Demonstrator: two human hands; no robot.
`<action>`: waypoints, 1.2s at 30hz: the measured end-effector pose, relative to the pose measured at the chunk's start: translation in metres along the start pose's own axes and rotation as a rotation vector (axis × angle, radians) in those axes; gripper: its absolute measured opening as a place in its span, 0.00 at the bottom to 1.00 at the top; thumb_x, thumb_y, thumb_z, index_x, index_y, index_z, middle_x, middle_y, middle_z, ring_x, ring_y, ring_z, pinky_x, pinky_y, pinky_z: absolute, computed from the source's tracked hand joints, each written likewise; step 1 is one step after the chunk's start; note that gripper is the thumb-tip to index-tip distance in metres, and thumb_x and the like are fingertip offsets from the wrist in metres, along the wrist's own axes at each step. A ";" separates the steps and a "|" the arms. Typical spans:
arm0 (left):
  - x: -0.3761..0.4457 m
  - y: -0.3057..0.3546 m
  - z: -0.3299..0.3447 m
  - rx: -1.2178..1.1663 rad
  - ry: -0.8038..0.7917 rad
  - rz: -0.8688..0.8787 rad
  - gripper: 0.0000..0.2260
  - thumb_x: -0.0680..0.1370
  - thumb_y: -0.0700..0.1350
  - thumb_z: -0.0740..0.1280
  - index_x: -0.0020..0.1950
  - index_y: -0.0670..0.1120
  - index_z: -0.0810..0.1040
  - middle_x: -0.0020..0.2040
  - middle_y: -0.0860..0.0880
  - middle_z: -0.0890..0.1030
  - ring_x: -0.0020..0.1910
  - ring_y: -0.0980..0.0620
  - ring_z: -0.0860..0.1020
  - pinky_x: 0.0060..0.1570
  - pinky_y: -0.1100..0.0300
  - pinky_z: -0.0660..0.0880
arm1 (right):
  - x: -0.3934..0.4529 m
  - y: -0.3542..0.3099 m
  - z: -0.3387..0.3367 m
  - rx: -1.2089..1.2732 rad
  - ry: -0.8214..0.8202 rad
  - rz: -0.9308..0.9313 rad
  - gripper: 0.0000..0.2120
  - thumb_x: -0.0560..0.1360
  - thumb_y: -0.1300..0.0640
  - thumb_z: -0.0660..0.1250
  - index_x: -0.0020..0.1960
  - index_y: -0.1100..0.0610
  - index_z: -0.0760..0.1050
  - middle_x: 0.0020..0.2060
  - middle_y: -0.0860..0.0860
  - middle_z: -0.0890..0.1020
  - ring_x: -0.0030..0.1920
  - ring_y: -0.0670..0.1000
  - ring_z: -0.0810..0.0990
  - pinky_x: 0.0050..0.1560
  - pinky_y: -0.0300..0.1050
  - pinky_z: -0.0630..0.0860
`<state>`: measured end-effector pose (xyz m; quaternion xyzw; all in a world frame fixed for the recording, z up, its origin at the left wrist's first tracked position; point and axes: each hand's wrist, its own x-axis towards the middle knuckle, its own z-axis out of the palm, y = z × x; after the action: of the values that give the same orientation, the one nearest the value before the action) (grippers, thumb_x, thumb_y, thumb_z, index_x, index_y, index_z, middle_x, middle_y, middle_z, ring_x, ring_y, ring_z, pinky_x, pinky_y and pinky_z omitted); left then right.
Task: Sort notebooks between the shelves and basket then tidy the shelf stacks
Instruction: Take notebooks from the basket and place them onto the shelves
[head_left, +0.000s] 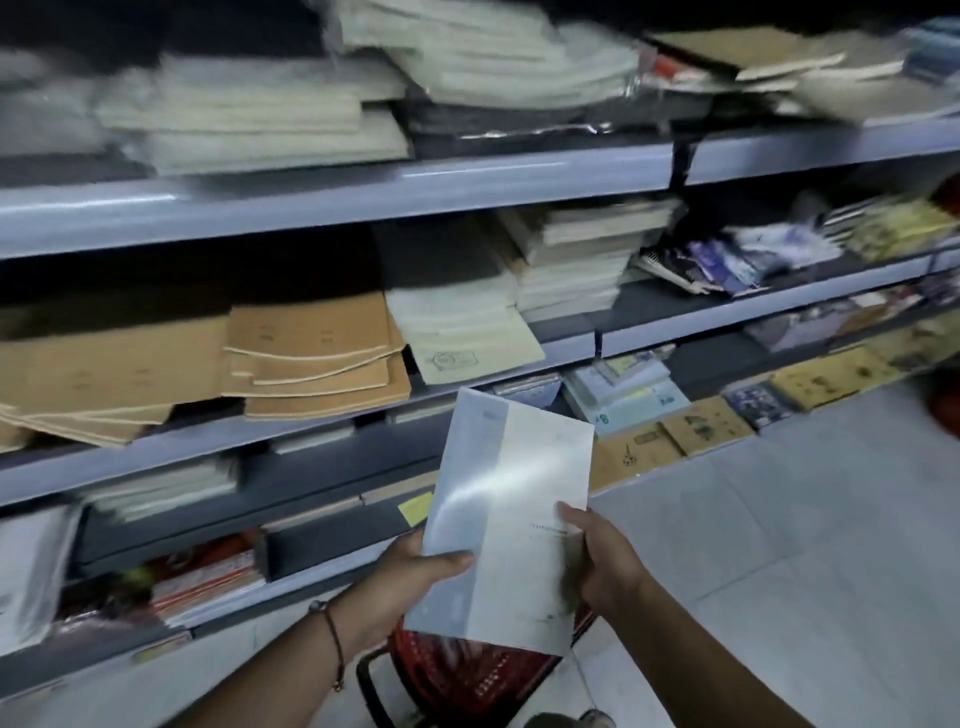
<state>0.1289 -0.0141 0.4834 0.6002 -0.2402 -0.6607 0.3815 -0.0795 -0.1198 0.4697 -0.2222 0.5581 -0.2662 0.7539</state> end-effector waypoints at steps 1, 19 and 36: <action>-0.001 0.010 0.000 0.024 0.003 0.030 0.13 0.77 0.40 0.71 0.62 0.45 0.80 0.54 0.47 0.86 0.52 0.45 0.85 0.51 0.54 0.81 | -0.005 -0.006 0.003 0.017 0.005 -0.009 0.14 0.79 0.56 0.65 0.62 0.60 0.78 0.52 0.60 0.85 0.54 0.64 0.82 0.50 0.55 0.80; -0.006 0.103 0.072 0.060 0.201 0.322 0.10 0.76 0.42 0.74 0.56 0.43 0.82 0.51 0.46 0.87 0.49 0.45 0.85 0.52 0.49 0.81 | -0.066 -0.134 -0.009 0.054 -0.226 -0.263 0.13 0.80 0.62 0.61 0.63 0.61 0.76 0.51 0.57 0.86 0.41 0.55 0.86 0.31 0.46 0.80; -0.065 0.086 0.110 -0.019 0.246 0.251 0.18 0.69 0.48 0.77 0.57 0.47 0.83 0.50 0.46 0.87 0.49 0.42 0.85 0.57 0.39 0.78 | -0.123 -0.105 -0.044 -0.236 -0.223 -0.256 0.14 0.79 0.63 0.62 0.62 0.55 0.79 0.55 0.53 0.85 0.55 0.58 0.83 0.56 0.56 0.78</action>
<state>0.0390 -0.0292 0.6076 0.6382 -0.2583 -0.5318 0.4932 -0.1672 -0.1210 0.6125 -0.4061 0.4655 -0.2666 0.7398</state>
